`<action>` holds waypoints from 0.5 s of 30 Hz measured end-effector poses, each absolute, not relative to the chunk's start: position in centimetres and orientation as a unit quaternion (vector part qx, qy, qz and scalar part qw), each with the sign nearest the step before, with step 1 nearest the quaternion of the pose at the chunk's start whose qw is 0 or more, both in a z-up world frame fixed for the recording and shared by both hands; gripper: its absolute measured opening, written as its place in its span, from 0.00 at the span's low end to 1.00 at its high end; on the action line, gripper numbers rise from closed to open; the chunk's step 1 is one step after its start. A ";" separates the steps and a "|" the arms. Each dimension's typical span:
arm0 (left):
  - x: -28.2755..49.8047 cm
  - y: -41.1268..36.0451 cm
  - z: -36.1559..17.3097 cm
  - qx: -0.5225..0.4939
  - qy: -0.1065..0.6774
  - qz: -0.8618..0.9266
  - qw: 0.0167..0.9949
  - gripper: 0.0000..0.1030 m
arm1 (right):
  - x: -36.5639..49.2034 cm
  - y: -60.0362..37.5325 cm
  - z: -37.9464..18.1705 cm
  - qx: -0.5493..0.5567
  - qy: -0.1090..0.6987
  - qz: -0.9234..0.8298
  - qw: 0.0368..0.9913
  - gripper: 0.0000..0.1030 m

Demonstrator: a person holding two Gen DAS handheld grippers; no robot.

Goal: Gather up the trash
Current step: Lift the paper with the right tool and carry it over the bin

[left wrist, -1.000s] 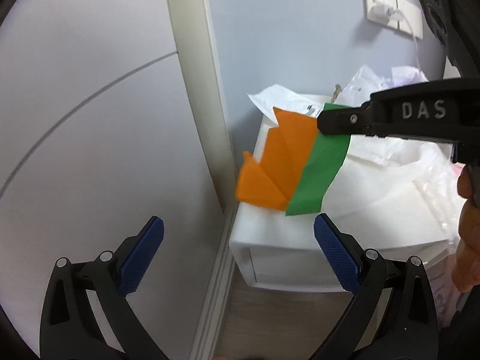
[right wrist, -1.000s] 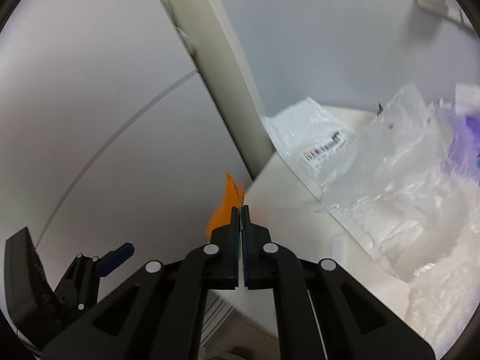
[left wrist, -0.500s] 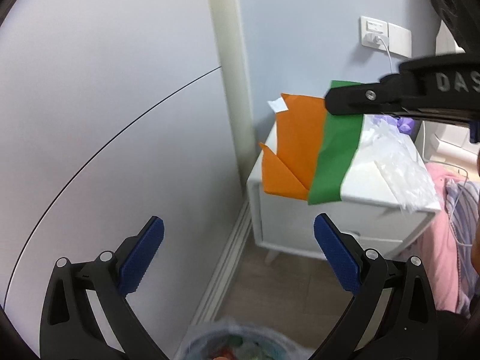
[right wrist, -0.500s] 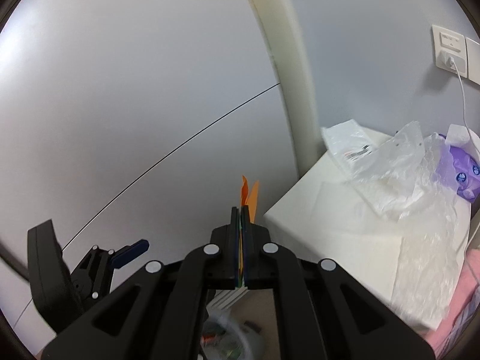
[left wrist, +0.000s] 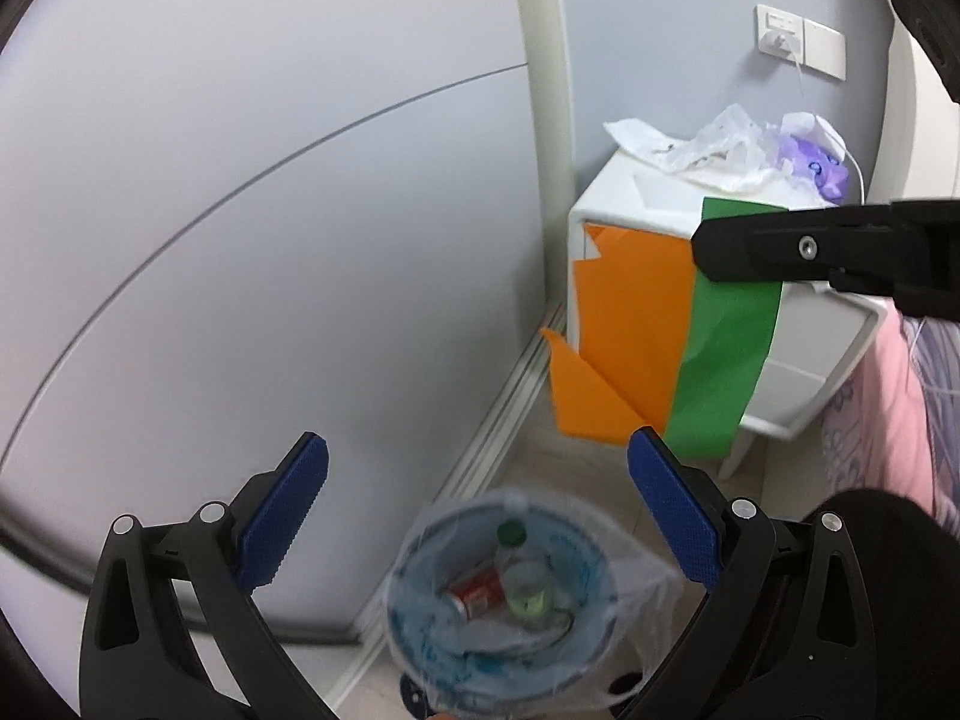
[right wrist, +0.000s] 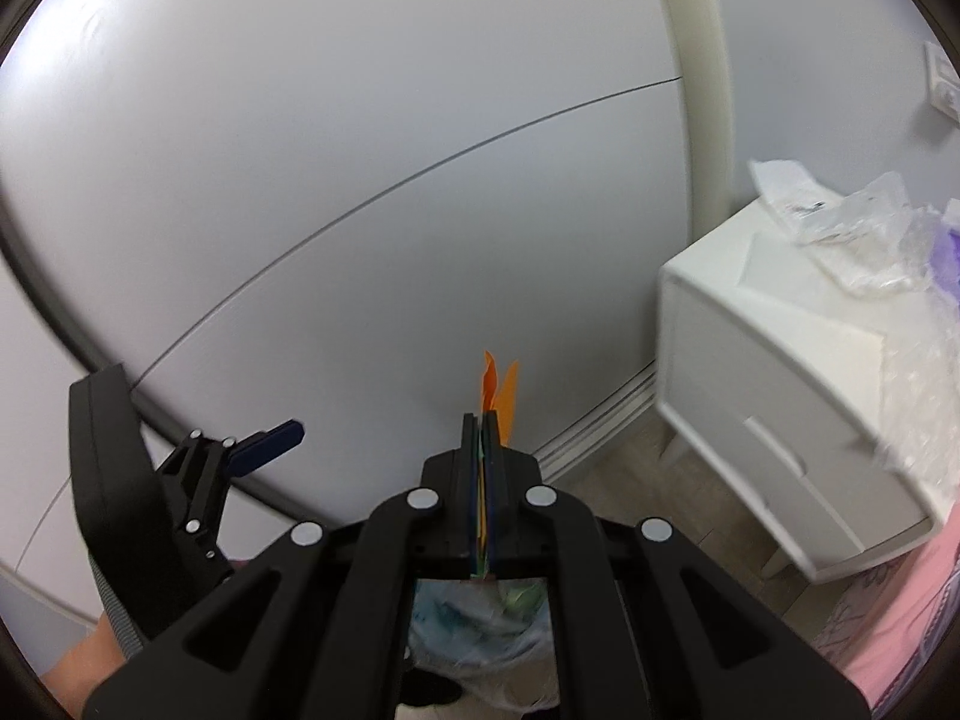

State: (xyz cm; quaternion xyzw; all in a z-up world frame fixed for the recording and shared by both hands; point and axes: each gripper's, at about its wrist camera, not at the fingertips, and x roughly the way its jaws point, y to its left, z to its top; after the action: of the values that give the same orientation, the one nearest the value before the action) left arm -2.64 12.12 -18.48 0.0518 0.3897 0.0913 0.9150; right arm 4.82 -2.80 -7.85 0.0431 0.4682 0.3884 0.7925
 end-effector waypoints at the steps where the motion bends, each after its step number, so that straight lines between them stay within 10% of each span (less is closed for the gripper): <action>1: -3.3 12.4 -18.9 0.048 0.393 0.096 0.913 0.94 | 4.3 -2.5 -8.0 0.040 0.470 0.394 0.789 0.04; 15: -8.1 15.9 -26.5 0.012 0.452 0.139 0.881 0.94 | -1.2 2.8 -13.8 -0.006 0.519 0.426 0.741 0.04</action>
State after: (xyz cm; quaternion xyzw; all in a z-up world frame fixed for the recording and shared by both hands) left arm -8.11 15.92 -26.49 0.0122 0.4520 0.1394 0.8810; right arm -1.22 2.76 -13.76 -0.0056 0.5194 0.4263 0.7406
